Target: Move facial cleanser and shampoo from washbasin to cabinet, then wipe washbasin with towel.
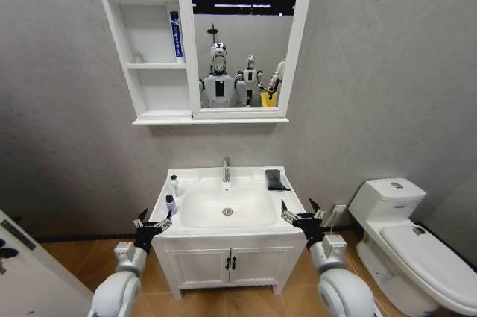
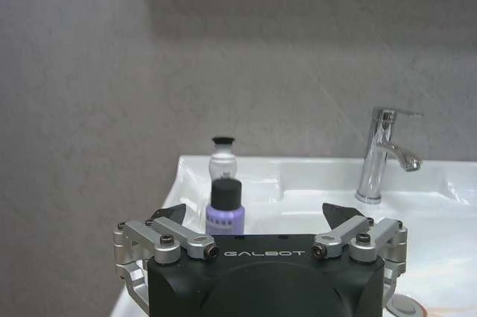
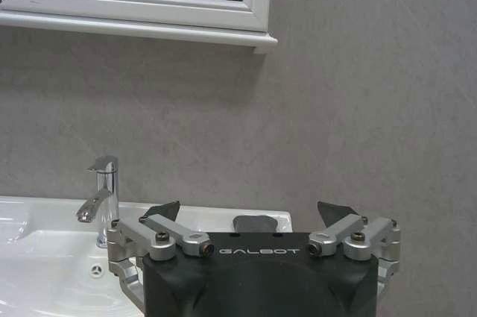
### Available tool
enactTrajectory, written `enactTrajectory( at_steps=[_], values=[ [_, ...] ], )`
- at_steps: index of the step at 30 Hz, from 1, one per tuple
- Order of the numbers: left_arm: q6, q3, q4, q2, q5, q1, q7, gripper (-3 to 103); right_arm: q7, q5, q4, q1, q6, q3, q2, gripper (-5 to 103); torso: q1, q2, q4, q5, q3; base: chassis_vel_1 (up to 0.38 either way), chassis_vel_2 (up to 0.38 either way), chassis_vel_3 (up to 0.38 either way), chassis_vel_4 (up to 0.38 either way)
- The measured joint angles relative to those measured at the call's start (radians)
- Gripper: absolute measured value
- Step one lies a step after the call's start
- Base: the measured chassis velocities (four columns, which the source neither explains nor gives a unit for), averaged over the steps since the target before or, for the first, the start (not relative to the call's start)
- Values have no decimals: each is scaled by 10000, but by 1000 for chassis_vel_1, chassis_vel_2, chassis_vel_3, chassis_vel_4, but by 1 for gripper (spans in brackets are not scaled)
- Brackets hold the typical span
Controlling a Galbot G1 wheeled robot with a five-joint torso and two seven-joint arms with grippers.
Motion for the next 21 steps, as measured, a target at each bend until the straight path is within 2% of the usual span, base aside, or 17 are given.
enactTrajectory(
  at_steps=[6,11,17,21],
  values=[
    [-116,341,989,-207,93,-871,-279,100,73,82,-263,61,73,124,-139,100,0,0,-1,1,-1,0,0,0,0],
    [-278,152,1820,-314,168,-1692,-364,100,64,88,-471,90,156,172,-330,100,0,0,-2,0,-1,0,0,0,0],
    [-819,-121,3078,-210,233,-2534,-178,100,51,156,-511,46,186,214,-422,100,0,0,-2,0,-1,0,0,0,0],
    [-963,-147,3474,-189,243,-2831,-64,100,51,167,-588,54,216,238,-442,100,0,0,-2,0,-1,0,0,0,0]
  ],
)
